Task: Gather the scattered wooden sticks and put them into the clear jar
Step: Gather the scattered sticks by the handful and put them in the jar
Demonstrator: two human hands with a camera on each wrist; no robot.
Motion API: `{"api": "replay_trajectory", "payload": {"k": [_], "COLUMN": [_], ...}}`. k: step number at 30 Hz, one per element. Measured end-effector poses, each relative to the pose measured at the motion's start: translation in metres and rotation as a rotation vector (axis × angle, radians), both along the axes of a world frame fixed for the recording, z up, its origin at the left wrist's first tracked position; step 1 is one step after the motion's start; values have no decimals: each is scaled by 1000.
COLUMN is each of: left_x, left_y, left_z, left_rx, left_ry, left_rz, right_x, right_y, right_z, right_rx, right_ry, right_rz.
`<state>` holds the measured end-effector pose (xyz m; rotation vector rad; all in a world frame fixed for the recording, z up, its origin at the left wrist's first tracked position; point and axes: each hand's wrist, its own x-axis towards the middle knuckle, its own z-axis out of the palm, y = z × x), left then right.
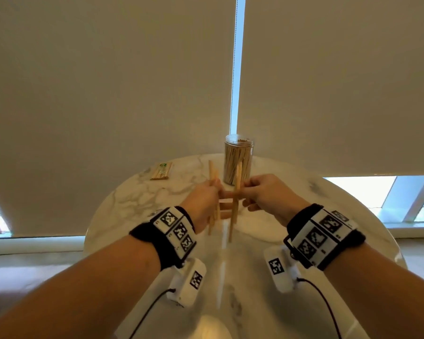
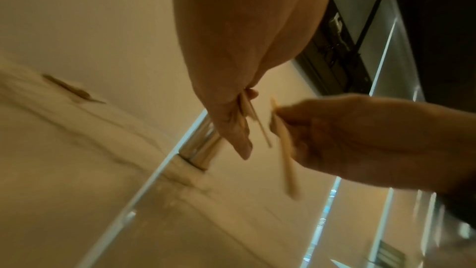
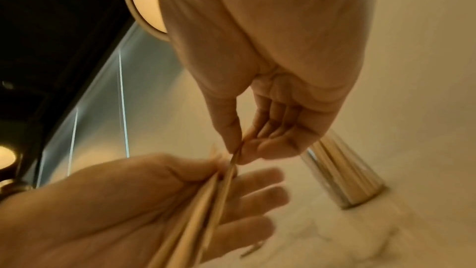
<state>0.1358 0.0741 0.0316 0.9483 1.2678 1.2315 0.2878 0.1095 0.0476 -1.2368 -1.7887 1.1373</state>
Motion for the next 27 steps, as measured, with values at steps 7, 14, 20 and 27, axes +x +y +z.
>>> {"api": "replay_trajectory", "payload": {"k": [7, 14, 20, 27], "left_x": [17, 8, 21, 1], "left_y": [5, -7, -13, 3], "left_z": [-8, -10, -3, 13], "left_rx": [127, 186, 135, 276], "left_ry": [159, 377, 301, -263], "left_rz": [89, -132, -232, 134], "right_x": [-11, -11, -22, -8], "right_y": [2, 19, 4, -11], "right_z": [3, 30, 28, 11], "right_rx": [137, 298, 184, -33], "right_ry": [9, 78, -262, -194], "right_rz": [41, -126, 211, 135]}}
